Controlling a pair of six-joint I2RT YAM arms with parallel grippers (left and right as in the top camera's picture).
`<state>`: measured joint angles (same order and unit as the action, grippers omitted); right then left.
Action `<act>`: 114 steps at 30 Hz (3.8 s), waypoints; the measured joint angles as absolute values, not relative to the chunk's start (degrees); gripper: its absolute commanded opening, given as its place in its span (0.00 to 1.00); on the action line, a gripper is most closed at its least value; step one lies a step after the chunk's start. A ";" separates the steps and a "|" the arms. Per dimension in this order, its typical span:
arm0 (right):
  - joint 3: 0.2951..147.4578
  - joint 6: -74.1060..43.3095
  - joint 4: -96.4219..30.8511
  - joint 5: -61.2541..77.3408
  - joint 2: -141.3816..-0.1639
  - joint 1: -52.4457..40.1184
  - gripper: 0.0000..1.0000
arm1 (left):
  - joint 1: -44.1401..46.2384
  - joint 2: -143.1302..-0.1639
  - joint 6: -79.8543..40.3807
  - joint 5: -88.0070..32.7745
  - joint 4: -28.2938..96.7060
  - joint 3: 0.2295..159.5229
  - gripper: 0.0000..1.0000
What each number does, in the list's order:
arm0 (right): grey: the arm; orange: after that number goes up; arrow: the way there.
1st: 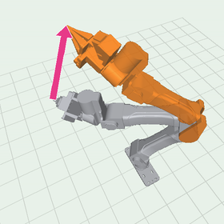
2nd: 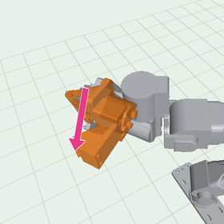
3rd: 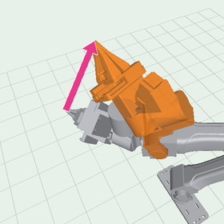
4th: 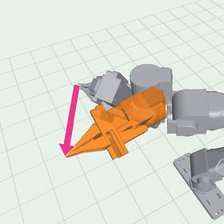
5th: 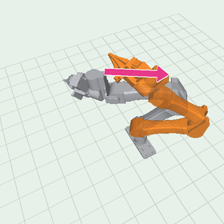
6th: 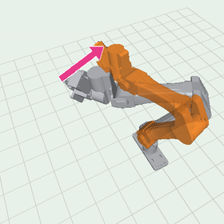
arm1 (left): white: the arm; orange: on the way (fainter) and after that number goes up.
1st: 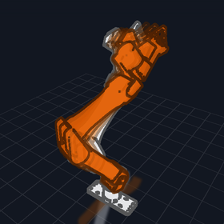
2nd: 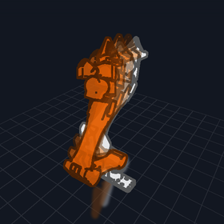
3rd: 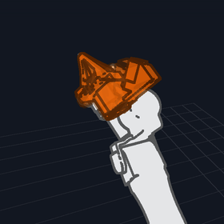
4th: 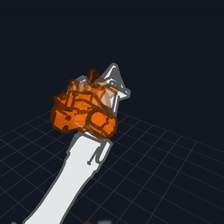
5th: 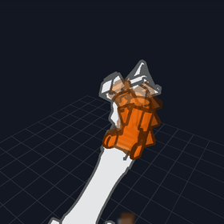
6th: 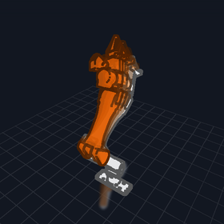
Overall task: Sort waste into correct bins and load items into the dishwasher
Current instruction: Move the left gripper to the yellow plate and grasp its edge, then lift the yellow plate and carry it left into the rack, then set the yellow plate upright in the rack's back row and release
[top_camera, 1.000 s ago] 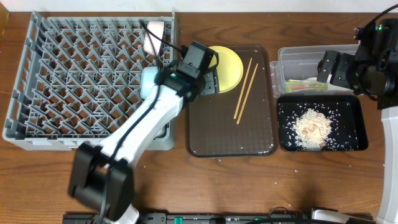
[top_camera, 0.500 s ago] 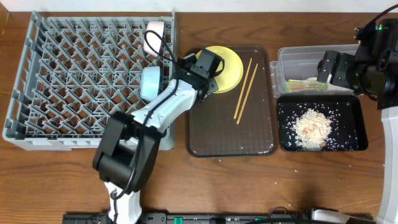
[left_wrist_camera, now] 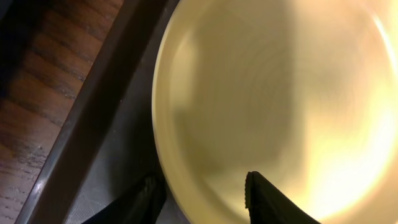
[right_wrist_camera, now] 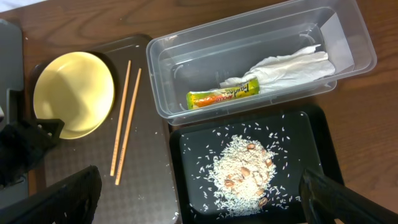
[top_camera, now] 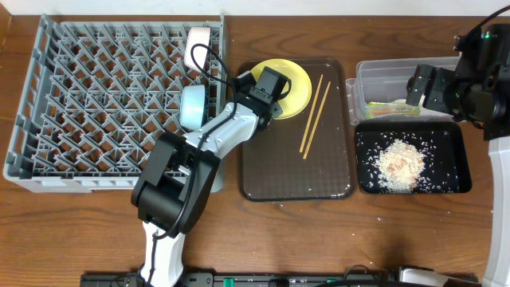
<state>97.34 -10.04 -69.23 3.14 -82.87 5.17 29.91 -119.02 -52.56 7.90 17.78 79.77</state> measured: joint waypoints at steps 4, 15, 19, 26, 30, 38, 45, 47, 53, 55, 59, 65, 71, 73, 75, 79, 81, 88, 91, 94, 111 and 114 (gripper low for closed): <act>97.34 -10.04 -69.23 3.14 -82.89 5.19 0.99 | 29.91 -119.02 -52.56 7.92 17.76 79.77 0.42; 97.34 -10.04 -69.23 3.11 -82.89 5.19 0.99 | 29.91 -119.09 -52.56 7.92 17.76 79.77 0.41; 97.34 -10.04 -69.23 3.11 -82.89 5.19 0.99 | 29.91 -119.44 -52.56 7.92 17.74 79.77 0.41; 97.34 -10.04 -69.23 3.11 -82.87 5.19 0.99 | 30.70 -120.70 -52.86 8.29 17.63 79.77 0.20; 97.34 -10.04 -69.21 3.11 -82.89 5.17 0.99 | 30.96 -120.77 -52.80 8.34 17.58 79.77 0.08; 97.34 -10.04 -69.23 3.14 -82.89 5.19 0.99 | 31.03 -120.55 -50.78 8.58 18.09 79.77 0.08; 97.34 -10.04 -69.23 3.14 -82.89 5.19 0.99 | 31.03 -116.03 -42.78 12.29 19.38 79.75 0.07; 97.34 -10.04 -69.23 3.11 -82.89 5.19 0.99 | 31.03 -113.12 -39.53 13.93 19.44 79.75 0.08; 97.34 -10.04 -69.23 3.11 -82.89 5.19 0.99 | 31.03 -103.28 -27.07 20.25 19.46 79.75 0.08; 97.34 -10.04 -69.23 3.11 -82.89 5.19 0.99 | 31.03 -100.12 -22.17 22.96 19.44 79.75 0.08; 97.34 -10.04 -69.23 3.14 -82.89 5.19 0.99 | 31.03 -94.19 -9.72 30.74 19.40 79.75 0.08; 97.34 -10.04 -69.23 3.14 -82.89 5.19 0.99 | 29.71 -91.44 8.64 45.80 18.70 79.75 0.07; 97.34 -10.04 -69.21 3.11 -82.89 5.17 0.99 | 22.24 -91.68 19.86 51.79 15.79 79.75 0.08; 97.34 -10.04 -69.21 3.11 -82.89 5.19 0.99 | 19.05 -91.68 21.76 52.77 12.86 79.72 0.08; 97.34 -10.04 -69.23 3.14 -82.89 5.17 0.99 | 16.38 -91.68 23.27 52.86 10.87 79.72 0.07; 97.34 -10.04 -69.23 3.11 -82.87 5.19 0.99 | 13.21 -91.74 28.01 51.44 8.54 79.72 0.07; 97.34 -10.04 -69.23 3.11 -82.89 5.19 0.99 | 12.56 -92.12 30.65 50.92 6.59 79.72 0.08; 97.34 -10.04 -69.23 3.14 -82.89 5.19 0.99 | 9.78 -98.06 37.76 49.63 -0.25 79.72 0.08; 97.34 -10.04 -69.21 3.11 -82.89 5.17 0.99 | 8.93 -101.95 39.48 49.36 -1.83 79.72 0.07; 97.34 -10.04 -69.23 3.14 -82.89 5.19 0.99 | 8.73 -104.53 40.40 48.82 -2.37 79.72 0.08; 97.34 -10.04 -69.21 3.11 -82.89 5.17 0.99 | 8.78 -108.99 30.26 45.21 5.45 79.64 0.42; 97.34 -10.04 -69.23 3.11 -82.89 5.19 0.99 | 8.80 -108.99 26.04 44.53 5.56 79.64 0.46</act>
<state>97.34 -10.04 -69.23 3.11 -82.89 5.19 8.80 -108.99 26.04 44.53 5.56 79.64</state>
